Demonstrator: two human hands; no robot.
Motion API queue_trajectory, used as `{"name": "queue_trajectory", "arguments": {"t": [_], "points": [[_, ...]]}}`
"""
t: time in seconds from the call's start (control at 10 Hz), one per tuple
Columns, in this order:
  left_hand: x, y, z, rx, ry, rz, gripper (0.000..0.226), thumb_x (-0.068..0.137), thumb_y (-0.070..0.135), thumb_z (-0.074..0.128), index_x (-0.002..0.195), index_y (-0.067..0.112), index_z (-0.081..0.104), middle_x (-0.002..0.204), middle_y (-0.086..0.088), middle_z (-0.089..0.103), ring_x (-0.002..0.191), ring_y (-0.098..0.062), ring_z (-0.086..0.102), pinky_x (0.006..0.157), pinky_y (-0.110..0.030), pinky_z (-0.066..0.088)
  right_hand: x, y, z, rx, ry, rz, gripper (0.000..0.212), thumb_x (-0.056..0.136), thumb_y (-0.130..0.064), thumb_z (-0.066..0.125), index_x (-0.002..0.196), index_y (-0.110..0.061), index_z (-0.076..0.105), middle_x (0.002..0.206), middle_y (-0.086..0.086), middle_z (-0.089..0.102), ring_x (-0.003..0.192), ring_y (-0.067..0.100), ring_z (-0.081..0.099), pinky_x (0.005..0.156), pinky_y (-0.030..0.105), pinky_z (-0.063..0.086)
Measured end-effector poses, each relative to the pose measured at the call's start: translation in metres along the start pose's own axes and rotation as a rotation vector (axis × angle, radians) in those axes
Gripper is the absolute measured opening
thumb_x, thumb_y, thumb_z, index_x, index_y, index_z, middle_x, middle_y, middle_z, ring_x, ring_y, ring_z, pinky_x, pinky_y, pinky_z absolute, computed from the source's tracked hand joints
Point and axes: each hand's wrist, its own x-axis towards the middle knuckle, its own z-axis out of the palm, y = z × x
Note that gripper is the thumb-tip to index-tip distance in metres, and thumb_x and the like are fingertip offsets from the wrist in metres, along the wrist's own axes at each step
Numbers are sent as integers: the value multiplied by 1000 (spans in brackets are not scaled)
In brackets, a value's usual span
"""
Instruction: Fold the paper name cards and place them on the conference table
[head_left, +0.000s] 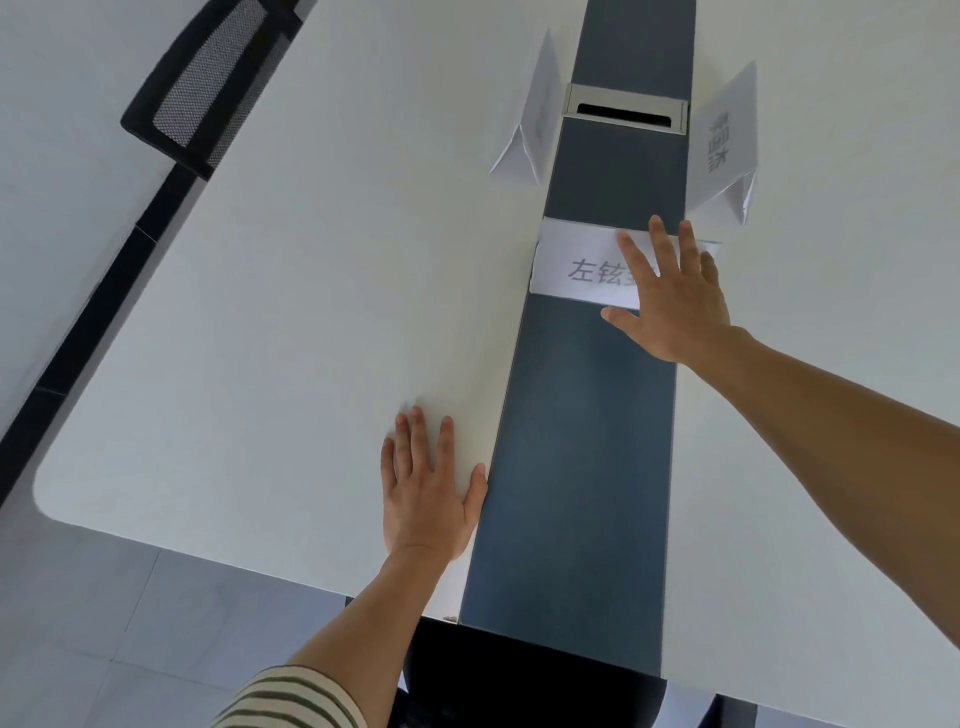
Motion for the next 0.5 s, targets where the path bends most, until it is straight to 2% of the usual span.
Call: {"name": "queue_trajectory", "arguments": {"t": [0.1,0.2,0.3,0.4,0.5], "points": [[0,-1,1,2,9,3,71,92,58,24,148,15,30,158,-20,20,147,-35,15,117,-44,6,-14,-7,-11,38,28,26,87,85,-57,53,152,-25,7,162,13,1,148,39,0,116,57,15],[-1,-2,0,-9,-4,8,72,92,58,21,150,16,23,160,-19,14,148,-34,9,120,-45,6,-48,-20,-30,215,135,51,73,90,-47,54,150,-21,21,161,11,14,148,34,13,115,52,21],[-3,-1,-3,-15,-42,11,72,93,58,19,152,17,17,161,-18,9,149,-34,4,121,-45,5,-96,-24,-64,479,252,106,54,92,-36,56,141,-17,41,149,7,43,134,29,41,109,45,35],[-5,-5,-14,-29,-85,15,70,94,57,21,152,17,18,161,-19,8,149,-34,5,121,-44,6,-146,-19,-122,782,415,178,34,90,-29,61,122,-16,61,121,4,68,108,20,63,94,33,51],[-8,-11,-30,-74,-196,101,61,96,48,32,149,19,25,161,-14,10,149,-30,7,120,-41,12,-191,-5,-198,1143,593,124,12,87,-33,64,96,-30,69,84,-7,74,84,18,71,76,28,55]]}}
